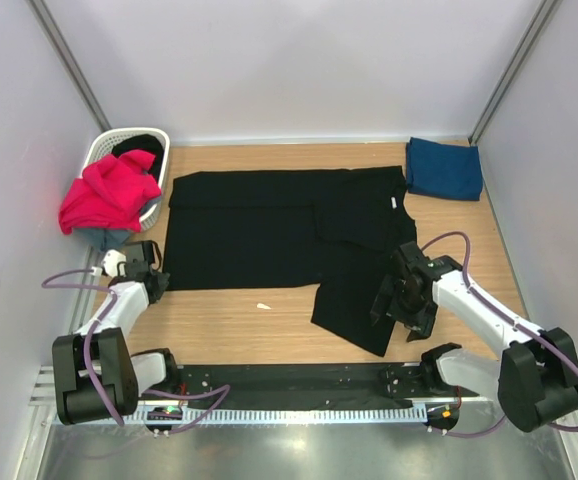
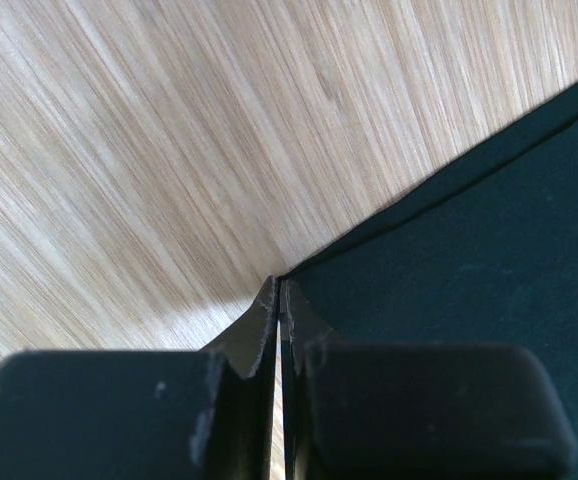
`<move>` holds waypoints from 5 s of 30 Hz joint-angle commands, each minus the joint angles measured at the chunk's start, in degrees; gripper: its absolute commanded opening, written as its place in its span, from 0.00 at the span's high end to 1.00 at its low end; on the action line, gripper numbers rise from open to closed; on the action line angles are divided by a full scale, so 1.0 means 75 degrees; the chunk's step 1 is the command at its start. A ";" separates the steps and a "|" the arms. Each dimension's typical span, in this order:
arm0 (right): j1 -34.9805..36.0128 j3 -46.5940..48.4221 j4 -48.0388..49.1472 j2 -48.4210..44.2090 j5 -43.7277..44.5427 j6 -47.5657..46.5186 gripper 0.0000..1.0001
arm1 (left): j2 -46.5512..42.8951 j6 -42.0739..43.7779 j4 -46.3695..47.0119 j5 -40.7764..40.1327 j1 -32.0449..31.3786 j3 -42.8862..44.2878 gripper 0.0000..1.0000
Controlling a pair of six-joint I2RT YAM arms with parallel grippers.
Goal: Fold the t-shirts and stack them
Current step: Fold the tshirt
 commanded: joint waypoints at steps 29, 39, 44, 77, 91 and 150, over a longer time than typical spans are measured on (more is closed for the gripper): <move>0.1298 -0.0975 0.0344 -0.0861 -0.0206 0.1571 0.51 | 0.0394 -0.0056 -0.0395 -0.0069 0.0037 0.0225 1.00; 0.1439 -0.1269 0.0367 -0.0791 -0.0476 0.1782 0.61 | 0.0429 -0.0067 -0.0477 -0.0140 0.0026 0.0261 1.00; 0.1450 -0.1245 0.0507 -0.0768 -0.0464 0.1805 0.78 | 0.0406 -0.0067 -0.0489 -0.0151 0.0037 0.0261 1.00; -0.0928 0.6148 0.1597 0.3508 0.0825 -0.1440 0.99 | 0.1390 -0.0852 -0.2211 -0.2061 -0.1378 0.3693 1.00; -0.1456 0.7766 0.2746 0.4846 -0.0077 -0.2072 0.99 | 0.2597 -0.1732 -0.2716 -0.3081 -0.1557 0.5264 1.00; -0.1491 1.1879 0.2406 0.7658 -0.0921 -0.3117 0.99 | 0.4881 -0.1122 -0.1766 -0.3480 -0.1533 0.7327 1.00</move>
